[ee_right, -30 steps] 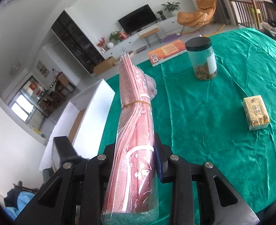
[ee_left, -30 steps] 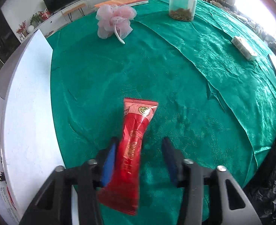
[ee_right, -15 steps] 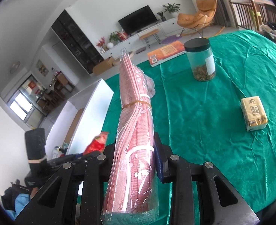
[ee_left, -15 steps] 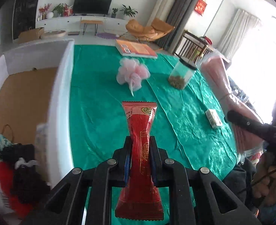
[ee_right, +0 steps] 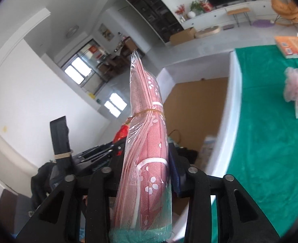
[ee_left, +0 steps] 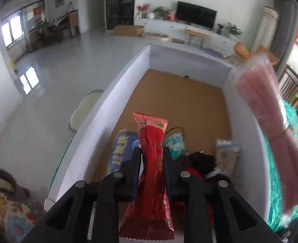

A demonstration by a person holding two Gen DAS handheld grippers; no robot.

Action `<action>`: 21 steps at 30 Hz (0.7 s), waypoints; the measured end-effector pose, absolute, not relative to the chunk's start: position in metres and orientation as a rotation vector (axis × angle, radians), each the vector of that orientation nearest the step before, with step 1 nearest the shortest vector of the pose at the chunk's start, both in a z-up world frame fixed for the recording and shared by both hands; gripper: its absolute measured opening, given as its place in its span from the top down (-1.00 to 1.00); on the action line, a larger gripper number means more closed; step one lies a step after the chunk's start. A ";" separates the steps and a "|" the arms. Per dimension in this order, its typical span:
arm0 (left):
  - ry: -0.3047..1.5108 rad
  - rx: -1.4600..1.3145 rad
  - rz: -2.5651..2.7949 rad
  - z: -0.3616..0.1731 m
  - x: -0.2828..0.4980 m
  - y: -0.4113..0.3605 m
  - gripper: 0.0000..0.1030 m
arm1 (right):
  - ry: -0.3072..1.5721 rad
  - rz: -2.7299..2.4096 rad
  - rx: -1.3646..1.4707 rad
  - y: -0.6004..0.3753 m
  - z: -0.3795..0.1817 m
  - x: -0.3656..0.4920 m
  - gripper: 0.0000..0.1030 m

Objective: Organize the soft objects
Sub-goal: 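Carry red packet with left tool while right tool carries roll bag over white box, then open both tools over the white box to drop packet and roll bag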

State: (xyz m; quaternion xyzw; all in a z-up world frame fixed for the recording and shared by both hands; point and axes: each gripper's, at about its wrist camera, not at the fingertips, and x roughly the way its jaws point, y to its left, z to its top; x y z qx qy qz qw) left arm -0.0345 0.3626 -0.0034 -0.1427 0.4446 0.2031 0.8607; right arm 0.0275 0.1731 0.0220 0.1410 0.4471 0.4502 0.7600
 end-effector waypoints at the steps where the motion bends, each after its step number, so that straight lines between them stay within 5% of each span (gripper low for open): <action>1: 0.967 -0.327 0.449 -0.015 -0.035 0.369 0.51 | 1.010 0.971 0.287 0.179 0.014 0.028 -0.56; 3: 1.010 -0.393 0.483 -0.035 -0.039 0.379 -0.13 | 1.041 0.956 0.265 0.175 0.001 0.029 -0.56; 6: 0.972 -0.416 0.464 -0.041 -0.040 0.376 -0.65 | 0.989 0.841 0.217 0.142 -0.007 0.033 -0.56; 21: 0.710 -0.322 0.143 0.039 -0.005 0.254 -0.73 | 0.840 0.183 -0.050 -0.068 -0.070 0.058 -0.56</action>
